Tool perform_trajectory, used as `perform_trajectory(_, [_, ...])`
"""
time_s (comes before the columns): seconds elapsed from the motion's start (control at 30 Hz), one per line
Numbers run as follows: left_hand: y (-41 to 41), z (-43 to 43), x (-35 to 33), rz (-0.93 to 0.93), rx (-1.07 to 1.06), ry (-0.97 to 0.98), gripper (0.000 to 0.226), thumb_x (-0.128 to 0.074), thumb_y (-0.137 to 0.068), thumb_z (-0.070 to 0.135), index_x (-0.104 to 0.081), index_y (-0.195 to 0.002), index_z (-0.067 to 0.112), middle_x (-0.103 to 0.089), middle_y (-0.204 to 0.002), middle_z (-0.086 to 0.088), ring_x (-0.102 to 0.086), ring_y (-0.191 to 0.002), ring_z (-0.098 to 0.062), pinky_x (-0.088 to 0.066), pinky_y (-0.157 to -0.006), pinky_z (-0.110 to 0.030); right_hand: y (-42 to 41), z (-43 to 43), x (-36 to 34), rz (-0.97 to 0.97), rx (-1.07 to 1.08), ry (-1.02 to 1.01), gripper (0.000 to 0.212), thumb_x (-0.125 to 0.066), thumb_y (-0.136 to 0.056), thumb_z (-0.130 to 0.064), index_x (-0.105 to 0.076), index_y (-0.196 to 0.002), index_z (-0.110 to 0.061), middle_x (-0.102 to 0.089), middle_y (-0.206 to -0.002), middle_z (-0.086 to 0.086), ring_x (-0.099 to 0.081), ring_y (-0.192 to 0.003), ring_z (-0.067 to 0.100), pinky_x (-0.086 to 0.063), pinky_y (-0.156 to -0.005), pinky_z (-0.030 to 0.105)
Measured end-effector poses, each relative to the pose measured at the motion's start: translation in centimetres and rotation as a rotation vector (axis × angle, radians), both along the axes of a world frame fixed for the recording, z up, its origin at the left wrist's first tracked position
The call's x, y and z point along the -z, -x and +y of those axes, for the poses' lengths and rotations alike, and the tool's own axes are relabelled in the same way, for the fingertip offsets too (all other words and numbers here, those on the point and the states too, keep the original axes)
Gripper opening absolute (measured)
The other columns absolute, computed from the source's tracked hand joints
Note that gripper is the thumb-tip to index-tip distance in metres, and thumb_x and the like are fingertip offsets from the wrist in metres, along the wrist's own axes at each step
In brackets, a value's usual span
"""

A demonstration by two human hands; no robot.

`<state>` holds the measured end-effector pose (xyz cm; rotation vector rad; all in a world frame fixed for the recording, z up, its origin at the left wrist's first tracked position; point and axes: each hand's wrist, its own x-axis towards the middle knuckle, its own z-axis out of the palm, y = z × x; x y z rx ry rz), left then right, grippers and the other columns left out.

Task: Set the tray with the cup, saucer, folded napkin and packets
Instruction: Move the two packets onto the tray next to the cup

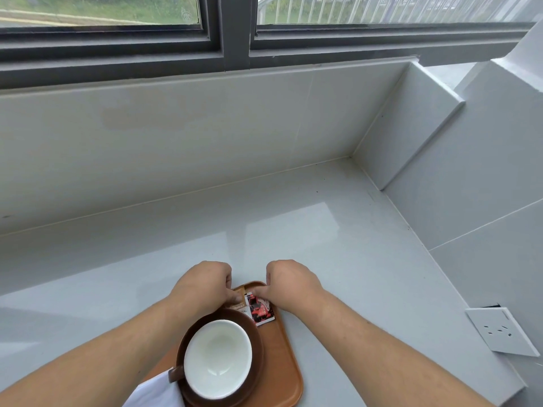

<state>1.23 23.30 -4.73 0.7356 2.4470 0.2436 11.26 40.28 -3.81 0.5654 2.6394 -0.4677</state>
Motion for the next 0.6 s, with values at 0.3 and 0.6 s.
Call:
perform_trajectory(0.3, [-0.12, -0.25, 0.08, -0.005, 0.009, 0.061, 0.05, -0.081, -0.06, 0.068, -0.054, -0.068, 0.027, -0.063, -0.075, 0.009, -0.055, -0.071, -0.01, -0.036, -0.052, -0.029, -0.74, -0.4, -0.31, -0.143, 0.016, 0.017, 0.049, -0.074, -0.074, -0.065, -0.05, -0.069, -0.021, -0.056, -0.073, -0.004, -0.059, -0.076, 0.023, -0.033, -0.05, 0.028])
perform_trajectory(0.6, [-0.1, -0.06, 0.13, 0.016, 0.026, 0.135, 0.056, -0.081, -0.06, 0.074, -0.053, -0.072, 0.027, -0.062, -0.081, 0.01, -0.059, -0.082, -0.016, -0.039, -0.058, -0.031, -0.5, -0.69, -0.65, -0.151, 0.012, -0.046, 0.053, -0.068, -0.083, -0.067, -0.047, -0.07, -0.02, -0.056, -0.08, -0.001, -0.056, -0.079, 0.025, -0.039, -0.06, 0.03])
